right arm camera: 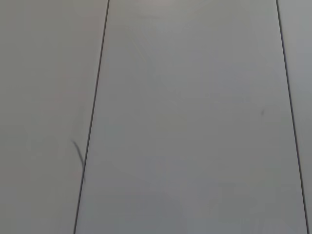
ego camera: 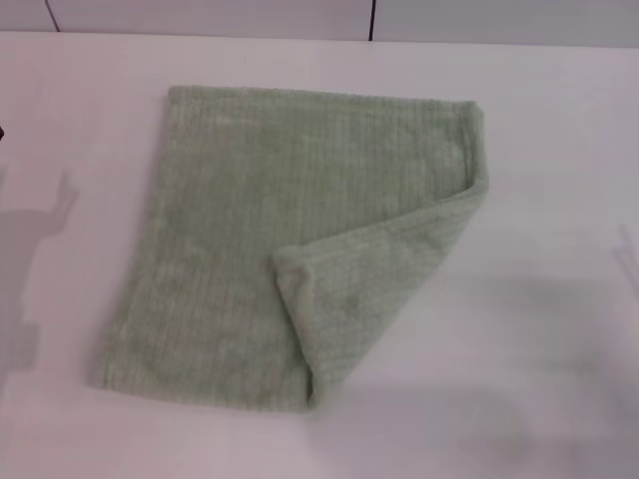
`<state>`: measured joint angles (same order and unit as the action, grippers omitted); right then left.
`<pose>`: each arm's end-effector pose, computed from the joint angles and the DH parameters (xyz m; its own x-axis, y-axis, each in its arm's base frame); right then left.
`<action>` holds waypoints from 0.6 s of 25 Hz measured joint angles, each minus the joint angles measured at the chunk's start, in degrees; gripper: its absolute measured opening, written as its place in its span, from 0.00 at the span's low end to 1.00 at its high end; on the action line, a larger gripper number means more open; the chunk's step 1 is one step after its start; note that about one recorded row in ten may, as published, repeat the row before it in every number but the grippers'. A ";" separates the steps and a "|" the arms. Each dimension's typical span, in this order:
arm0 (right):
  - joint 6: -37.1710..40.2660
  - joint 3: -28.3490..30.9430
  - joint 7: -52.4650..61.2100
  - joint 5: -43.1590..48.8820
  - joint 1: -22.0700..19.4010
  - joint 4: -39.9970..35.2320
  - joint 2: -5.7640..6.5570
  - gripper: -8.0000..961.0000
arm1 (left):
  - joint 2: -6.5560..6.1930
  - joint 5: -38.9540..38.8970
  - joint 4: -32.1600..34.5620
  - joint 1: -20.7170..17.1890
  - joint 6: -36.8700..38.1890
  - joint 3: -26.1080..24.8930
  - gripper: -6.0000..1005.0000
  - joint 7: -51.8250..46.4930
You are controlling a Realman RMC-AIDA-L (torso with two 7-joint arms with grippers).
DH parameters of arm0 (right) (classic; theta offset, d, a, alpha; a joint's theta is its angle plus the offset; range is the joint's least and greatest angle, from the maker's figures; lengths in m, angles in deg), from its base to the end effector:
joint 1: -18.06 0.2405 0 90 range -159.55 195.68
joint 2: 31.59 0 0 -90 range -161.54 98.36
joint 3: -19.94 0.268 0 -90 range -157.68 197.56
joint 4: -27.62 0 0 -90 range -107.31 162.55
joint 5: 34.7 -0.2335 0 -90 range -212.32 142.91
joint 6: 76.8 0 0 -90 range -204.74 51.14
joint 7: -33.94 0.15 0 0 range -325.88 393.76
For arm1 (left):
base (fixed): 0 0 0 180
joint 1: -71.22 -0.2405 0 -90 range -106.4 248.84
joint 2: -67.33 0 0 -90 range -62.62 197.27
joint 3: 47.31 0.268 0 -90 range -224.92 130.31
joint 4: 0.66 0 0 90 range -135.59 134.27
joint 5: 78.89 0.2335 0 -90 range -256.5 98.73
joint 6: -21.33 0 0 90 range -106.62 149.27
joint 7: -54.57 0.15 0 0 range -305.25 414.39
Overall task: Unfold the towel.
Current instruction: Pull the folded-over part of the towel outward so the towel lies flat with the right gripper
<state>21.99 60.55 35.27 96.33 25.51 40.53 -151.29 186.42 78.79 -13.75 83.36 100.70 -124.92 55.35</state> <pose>0.3487 0.2244 -0.0136 0.6754 0.3852 -0.6288 -0.6426 -0.1108 -0.7581 -0.3843 0.2868 0.0133 0.8119 -0.2133 0.5434 0.5639 0.0458 -0.8246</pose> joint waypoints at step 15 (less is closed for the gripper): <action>0.01 -0.59 0.74 0.38 0.38 0.45 0.00 0.87 | -0.10 0.38 -0.30 0.65 -1.67 0.60 0.84 0.26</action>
<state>22.00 59.96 36.01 96.71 25.89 40.97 -151.29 186.32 79.17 -14.05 84.00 99.03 -124.32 55.61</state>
